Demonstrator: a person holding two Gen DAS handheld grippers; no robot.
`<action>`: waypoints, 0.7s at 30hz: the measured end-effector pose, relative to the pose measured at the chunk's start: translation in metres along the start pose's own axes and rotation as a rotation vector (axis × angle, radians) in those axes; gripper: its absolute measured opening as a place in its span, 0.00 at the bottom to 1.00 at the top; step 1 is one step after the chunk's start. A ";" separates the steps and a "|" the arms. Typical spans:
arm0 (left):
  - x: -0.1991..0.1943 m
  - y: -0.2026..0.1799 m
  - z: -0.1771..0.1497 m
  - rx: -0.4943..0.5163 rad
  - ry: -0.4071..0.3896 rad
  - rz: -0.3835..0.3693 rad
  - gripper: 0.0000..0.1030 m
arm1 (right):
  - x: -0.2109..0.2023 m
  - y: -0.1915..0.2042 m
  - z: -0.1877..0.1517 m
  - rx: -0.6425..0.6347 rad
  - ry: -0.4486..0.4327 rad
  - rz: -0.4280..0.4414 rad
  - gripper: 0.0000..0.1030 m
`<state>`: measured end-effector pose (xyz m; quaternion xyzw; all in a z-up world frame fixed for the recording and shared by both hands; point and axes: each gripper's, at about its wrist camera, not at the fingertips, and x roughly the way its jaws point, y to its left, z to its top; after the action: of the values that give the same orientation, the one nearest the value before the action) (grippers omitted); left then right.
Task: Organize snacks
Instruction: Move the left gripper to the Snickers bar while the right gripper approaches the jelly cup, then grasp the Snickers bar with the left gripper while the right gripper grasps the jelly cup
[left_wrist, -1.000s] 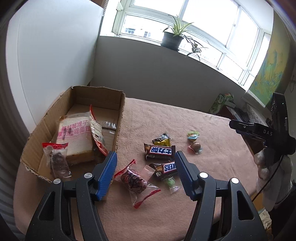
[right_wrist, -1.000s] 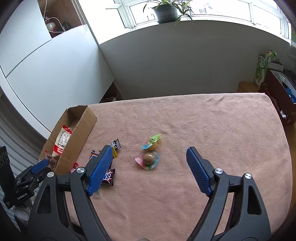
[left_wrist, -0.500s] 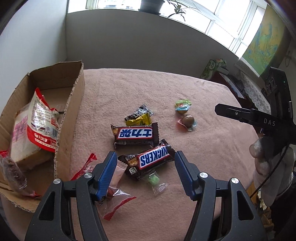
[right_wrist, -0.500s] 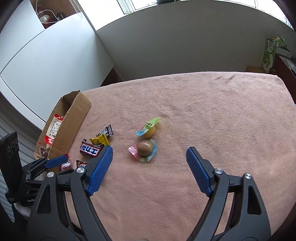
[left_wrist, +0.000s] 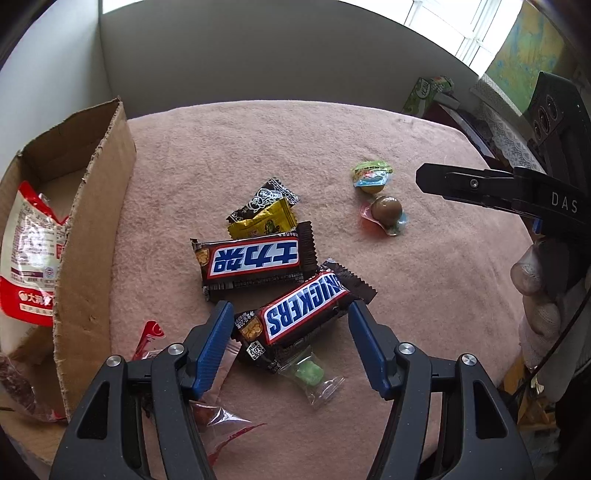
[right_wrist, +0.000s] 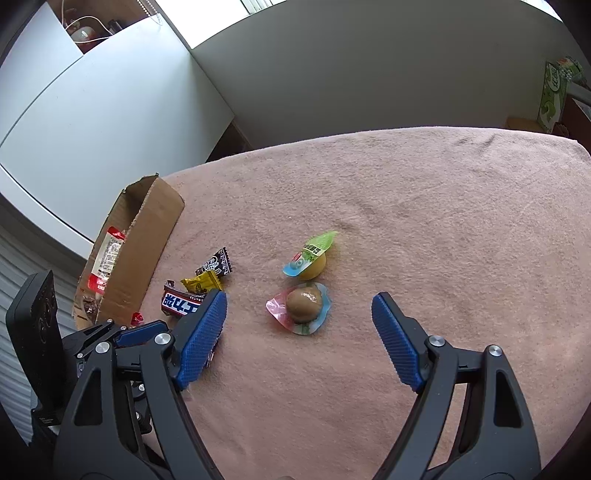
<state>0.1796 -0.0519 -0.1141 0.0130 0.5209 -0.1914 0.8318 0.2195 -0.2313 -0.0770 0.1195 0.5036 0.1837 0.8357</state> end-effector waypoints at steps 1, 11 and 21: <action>-0.002 -0.005 -0.002 0.017 -0.002 0.006 0.62 | 0.001 0.001 0.000 -0.006 0.002 -0.005 0.81; -0.003 -0.019 0.000 0.066 -0.017 0.012 0.56 | 0.029 0.004 0.006 -0.017 0.078 -0.050 0.68; 0.011 -0.019 0.003 0.105 -0.006 0.041 0.57 | 0.050 0.018 -0.002 -0.104 0.126 -0.149 0.54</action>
<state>0.1796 -0.0738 -0.1186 0.0664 0.5072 -0.2014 0.8353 0.2356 -0.1933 -0.1113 0.0266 0.5525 0.1542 0.8187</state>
